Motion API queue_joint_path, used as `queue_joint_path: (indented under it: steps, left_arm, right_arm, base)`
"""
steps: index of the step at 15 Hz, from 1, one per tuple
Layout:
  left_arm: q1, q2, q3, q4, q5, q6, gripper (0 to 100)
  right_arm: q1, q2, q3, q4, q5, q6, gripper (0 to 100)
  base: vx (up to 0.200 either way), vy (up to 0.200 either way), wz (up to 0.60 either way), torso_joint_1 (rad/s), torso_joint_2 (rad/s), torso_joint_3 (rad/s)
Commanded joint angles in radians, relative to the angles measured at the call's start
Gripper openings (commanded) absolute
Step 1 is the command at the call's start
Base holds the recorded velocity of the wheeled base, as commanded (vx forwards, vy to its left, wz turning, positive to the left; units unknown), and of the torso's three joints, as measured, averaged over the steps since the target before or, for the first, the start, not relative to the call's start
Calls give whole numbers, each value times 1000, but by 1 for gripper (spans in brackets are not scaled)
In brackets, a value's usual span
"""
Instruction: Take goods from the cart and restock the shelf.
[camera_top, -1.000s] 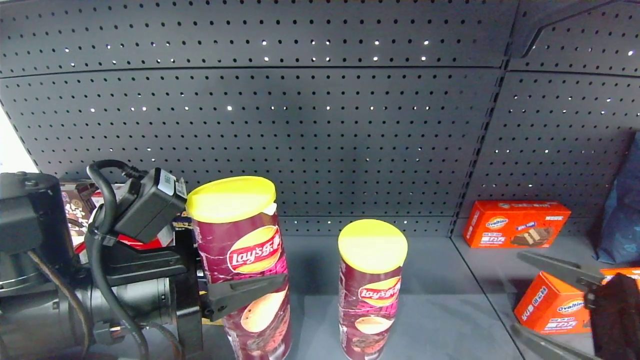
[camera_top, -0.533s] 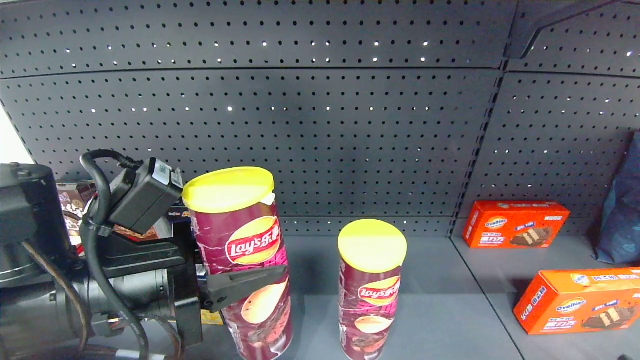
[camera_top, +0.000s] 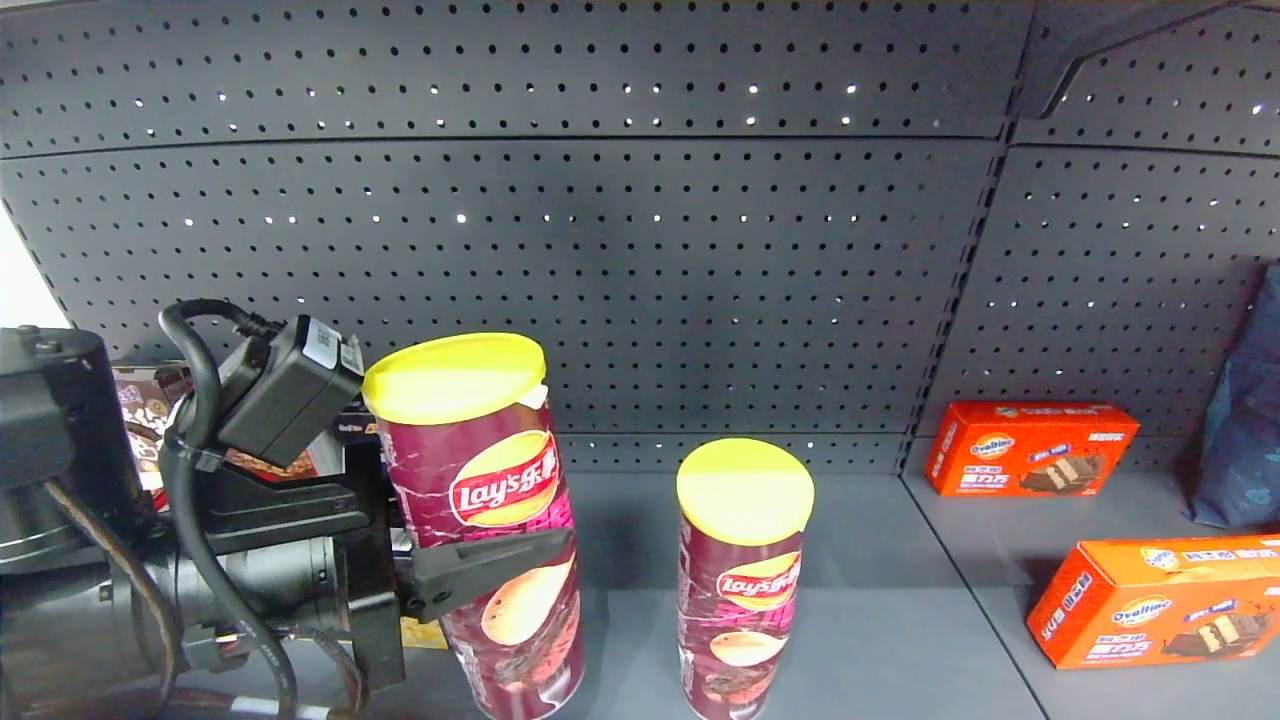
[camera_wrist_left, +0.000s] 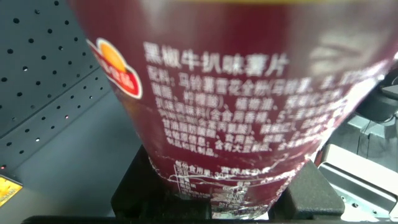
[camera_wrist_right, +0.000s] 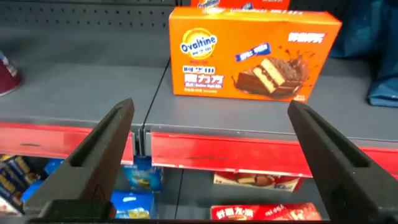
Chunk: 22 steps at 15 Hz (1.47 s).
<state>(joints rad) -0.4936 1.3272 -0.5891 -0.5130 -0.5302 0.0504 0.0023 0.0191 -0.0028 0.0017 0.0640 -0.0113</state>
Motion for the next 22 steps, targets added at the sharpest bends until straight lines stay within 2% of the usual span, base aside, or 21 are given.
queue_joint_path:
  steps: [1,5,8,12,15,17,18,19,20,22]
  left_arm:
    - [1,3,-6,1,-1,0,0]
    - [1,10,-14,2,3,2,0]
    - [1,12,-57,4,3,2,0]
    - [41,110,-166,-4,-2,8,0]
    - [52,245,-304,5,-68,3,0]
    - [56,336,-376,4,-88,9,0]
    - [81,392,-403,-6,-88,37,0]
    - [96,446,-431,1,-88,89,0]
    - [102,500,-457,4,-88,124,0]
    - [102,564,-491,1,-90,131,0]
  right_arm:
    - [-1,-19,3,0,0,1,100]
    - [-1,-19,3,0,0,1,100]
    - [-1,-19,3,0,0,1,100]
    - [-1,-19,3,0,0,1,100]
    - [-1,-19,3,0,0,1,100]
    - [-1,-19,3,0,0,1,100]
    - [-1,-19,3,0,0,1,100]
    - [-1,-19,3,0,0,1,100]
    - [-1,-19,3,0,0,1,100]
    - [-1,-19,3,0,0,1,100]
  base:
    - [0,0,0,0,0,0]
    - [0,0,0,0,0,0]
    - [0,0,0,0,0,0]
    - [0,0,0,0,0,0]
    - [0,0,0,0,0,0]
    - [0,0,0,0,0,0]
    - [0,0,0,0,0,0]
    - [0,0,0,0,0,0]
    - [0,0,0,0,0,0]
    - [0,0,0,0,0,0]
